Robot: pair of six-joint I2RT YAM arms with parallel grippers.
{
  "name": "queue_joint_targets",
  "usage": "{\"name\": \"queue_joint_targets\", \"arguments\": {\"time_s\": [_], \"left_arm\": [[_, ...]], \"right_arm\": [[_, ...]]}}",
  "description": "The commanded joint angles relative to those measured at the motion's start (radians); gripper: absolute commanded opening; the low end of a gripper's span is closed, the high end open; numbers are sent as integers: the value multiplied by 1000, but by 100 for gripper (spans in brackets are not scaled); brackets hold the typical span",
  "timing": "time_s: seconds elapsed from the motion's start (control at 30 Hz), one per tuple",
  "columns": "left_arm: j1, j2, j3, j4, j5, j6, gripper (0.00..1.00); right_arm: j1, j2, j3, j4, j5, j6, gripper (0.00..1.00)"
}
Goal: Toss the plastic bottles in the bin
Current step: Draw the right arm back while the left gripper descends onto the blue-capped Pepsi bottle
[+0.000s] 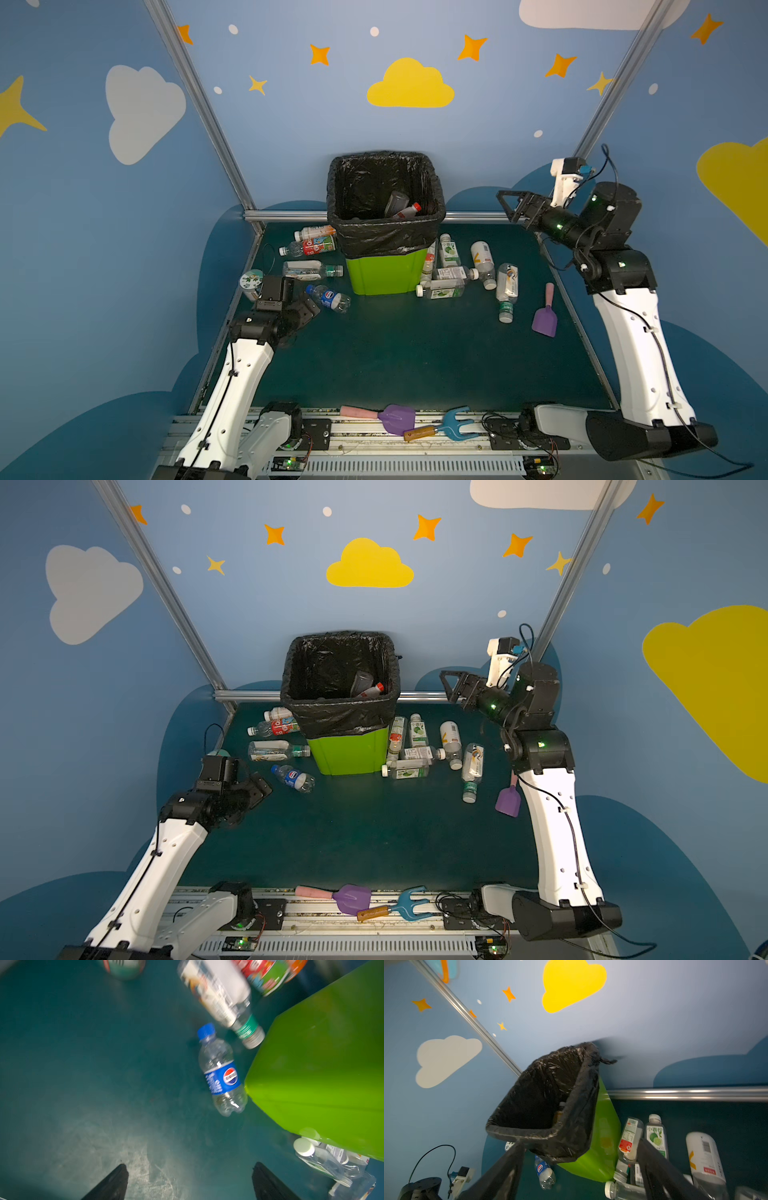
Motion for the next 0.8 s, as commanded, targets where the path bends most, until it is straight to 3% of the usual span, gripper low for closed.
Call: {"name": "queue_joint_targets", "arguments": {"time_s": [0.0,0.17,0.37,0.77], "left_arm": [[17,12,-32,41,98,-46,93],[35,19,-82,90,128,-73,92],[86,47,-124,158,224,-84,86],[151,370,93,153,348,27,77]], "right_arm": [[-10,16,-59,-65,-58,-14,84],[-11,60,-79,-197,-116,-49,83],[-16,72,-113,-303,-74,-118,83],[-40,91,-127,-333,-98,-151,83]]}}
